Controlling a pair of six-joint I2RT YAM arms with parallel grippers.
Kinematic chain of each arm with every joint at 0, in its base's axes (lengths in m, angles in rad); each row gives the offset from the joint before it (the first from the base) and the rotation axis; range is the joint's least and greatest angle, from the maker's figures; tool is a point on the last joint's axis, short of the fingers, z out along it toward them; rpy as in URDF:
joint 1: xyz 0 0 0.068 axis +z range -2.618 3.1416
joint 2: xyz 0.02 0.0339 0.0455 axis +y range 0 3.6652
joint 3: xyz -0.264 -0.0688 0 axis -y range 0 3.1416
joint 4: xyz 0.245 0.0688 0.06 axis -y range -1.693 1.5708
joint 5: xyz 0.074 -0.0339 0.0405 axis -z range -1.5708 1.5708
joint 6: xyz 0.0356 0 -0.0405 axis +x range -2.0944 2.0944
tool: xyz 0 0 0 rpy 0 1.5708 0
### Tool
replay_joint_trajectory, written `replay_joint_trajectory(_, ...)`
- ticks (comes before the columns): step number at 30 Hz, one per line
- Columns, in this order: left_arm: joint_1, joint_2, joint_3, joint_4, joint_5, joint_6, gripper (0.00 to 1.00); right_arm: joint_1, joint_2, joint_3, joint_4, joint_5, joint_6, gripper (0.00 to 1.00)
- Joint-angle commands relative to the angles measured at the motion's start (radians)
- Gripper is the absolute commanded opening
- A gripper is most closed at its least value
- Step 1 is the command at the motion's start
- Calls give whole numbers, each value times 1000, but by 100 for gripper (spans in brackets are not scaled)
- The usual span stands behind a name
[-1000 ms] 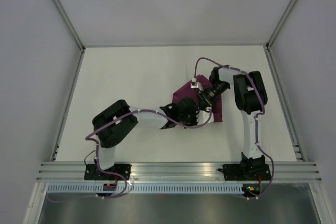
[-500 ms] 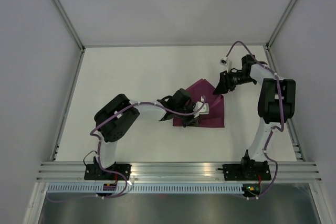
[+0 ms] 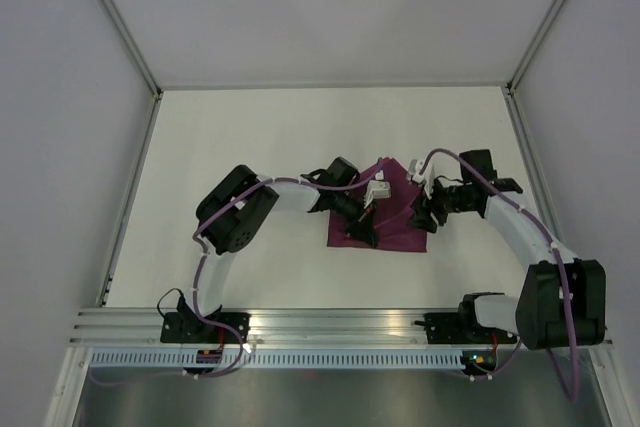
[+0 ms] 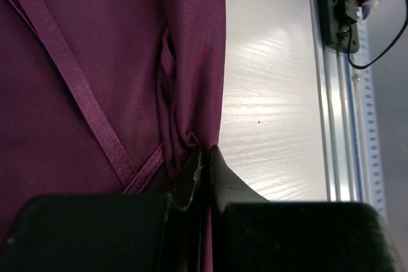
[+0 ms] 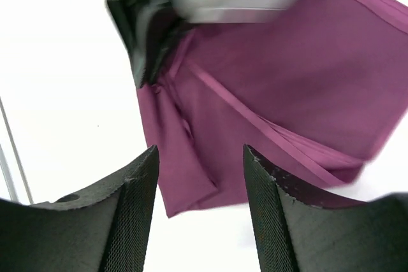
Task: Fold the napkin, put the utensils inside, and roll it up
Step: Roll the napkin at the center of the board.
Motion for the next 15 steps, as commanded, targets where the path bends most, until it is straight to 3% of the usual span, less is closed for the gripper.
replay_joint_trajectory(1, 11, 123, -27, -231, -41, -41, 2, 100, -98, -127, 158, 105, -84, 62)
replay_joint_trajectory(5, 18, 146, -8, -232, -50, -78, 2, 270, -138, -201, 223, 202, -44, 63)
replay_joint_trajectory(15, 20, 164, 1, -190, -84, -159, 2, 519, -47, -253, 341, 372, 31, 62)
